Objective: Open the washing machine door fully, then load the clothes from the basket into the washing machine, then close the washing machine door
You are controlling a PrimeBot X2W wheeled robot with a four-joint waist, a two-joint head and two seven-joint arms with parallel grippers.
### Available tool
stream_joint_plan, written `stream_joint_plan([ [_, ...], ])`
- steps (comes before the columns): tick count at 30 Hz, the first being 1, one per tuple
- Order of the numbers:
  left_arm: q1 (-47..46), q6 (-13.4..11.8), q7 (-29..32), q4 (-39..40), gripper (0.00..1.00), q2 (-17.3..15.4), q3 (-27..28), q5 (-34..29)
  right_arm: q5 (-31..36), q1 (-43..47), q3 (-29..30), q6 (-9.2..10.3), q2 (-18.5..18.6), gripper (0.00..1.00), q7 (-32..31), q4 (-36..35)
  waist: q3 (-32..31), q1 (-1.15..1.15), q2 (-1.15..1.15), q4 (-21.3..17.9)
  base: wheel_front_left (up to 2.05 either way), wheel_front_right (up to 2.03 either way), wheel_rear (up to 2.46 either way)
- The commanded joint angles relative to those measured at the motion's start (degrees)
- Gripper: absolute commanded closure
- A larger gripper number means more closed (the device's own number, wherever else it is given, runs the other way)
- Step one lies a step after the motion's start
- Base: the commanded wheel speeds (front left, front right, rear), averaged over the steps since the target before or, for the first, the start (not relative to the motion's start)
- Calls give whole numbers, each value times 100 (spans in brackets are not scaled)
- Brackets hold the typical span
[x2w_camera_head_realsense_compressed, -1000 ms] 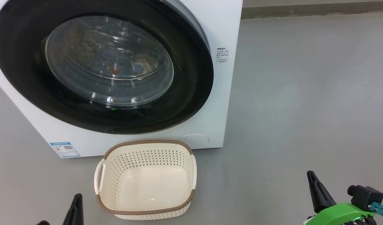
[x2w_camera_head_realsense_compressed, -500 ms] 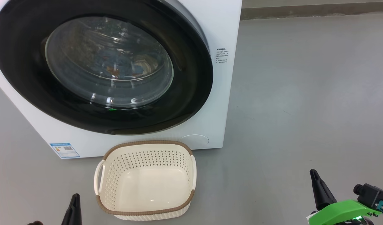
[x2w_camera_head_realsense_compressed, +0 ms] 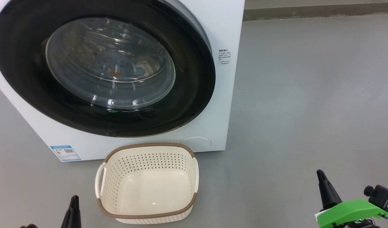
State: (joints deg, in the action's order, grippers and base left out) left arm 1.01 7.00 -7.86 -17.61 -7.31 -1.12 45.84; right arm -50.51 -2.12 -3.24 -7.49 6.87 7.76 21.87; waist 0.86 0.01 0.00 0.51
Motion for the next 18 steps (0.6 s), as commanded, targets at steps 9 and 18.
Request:
stream_joint_plan([
  [9, -313, -28, 171, 217, 100, 8, 185, 568, -510, -267, 125, 0, 5, 100, -153, -226, -10, 0, 0, -5, 0, 0, 0],
  [18, -363, -42, 322, 256, 100, 60, 256, 1054, -949, -293, 225, 0, -41, 100, -304, -285, -20, 0, 0, -11, 0, 0, 0],
])
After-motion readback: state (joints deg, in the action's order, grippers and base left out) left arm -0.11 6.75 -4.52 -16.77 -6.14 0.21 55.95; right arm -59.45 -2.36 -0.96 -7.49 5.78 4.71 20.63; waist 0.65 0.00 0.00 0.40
